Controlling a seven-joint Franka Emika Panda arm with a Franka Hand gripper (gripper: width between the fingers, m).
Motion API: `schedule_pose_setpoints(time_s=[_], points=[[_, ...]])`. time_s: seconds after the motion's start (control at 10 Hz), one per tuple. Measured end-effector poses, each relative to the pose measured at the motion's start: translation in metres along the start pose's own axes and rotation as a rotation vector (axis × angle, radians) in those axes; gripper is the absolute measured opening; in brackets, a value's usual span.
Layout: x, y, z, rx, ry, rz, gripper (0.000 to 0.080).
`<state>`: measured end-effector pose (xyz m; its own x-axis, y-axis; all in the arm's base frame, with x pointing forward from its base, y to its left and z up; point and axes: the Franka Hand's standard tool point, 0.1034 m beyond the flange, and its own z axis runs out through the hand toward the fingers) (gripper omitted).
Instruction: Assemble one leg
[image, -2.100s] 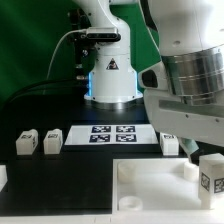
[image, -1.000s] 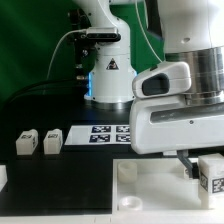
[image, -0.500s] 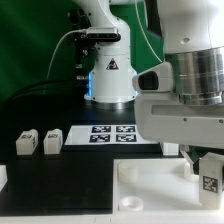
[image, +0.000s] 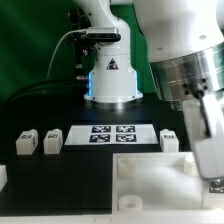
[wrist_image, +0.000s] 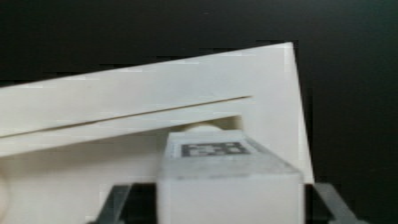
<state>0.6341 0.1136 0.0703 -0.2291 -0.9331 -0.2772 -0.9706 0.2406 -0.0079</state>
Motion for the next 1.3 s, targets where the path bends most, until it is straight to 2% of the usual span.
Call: schedule_pose_setpoints(time_s=[0.2, 0.4, 0.6, 0.7, 0.8, 0.9, 1.0, 1.1, 1.2, 1.3], points=[[0.005, -0.002, -0.001, 0.0, 0.009, 0.161, 0.0294], [0.008, 0.004, -0.003, -0.041, 0.071, 0.232, 0.0294], [0.008, 0.004, -0.002, -0.041, 0.067, 0.219, 0.0306], [0.008, 0.004, -0.002, -0.041, 0.067, 0.218, 0.0505], [0.009, 0.007, 0.001, -0.042, 0.069, 0.215, 0.0505], [0.011, 0.019, 0.007, -0.053, 0.078, 0.213, 0.062], [0.005, 0.024, 0.002, -0.06, 0.074, 0.206, 0.0644], [-0.002, 0.022, -0.01, -0.048, 0.06, 0.201, 0.0644], [-0.005, 0.023, -0.015, -0.048, 0.045, 0.205, 0.0648], [-0.005, 0.026, -0.015, -0.067, 0.045, 0.205, 0.0648]])
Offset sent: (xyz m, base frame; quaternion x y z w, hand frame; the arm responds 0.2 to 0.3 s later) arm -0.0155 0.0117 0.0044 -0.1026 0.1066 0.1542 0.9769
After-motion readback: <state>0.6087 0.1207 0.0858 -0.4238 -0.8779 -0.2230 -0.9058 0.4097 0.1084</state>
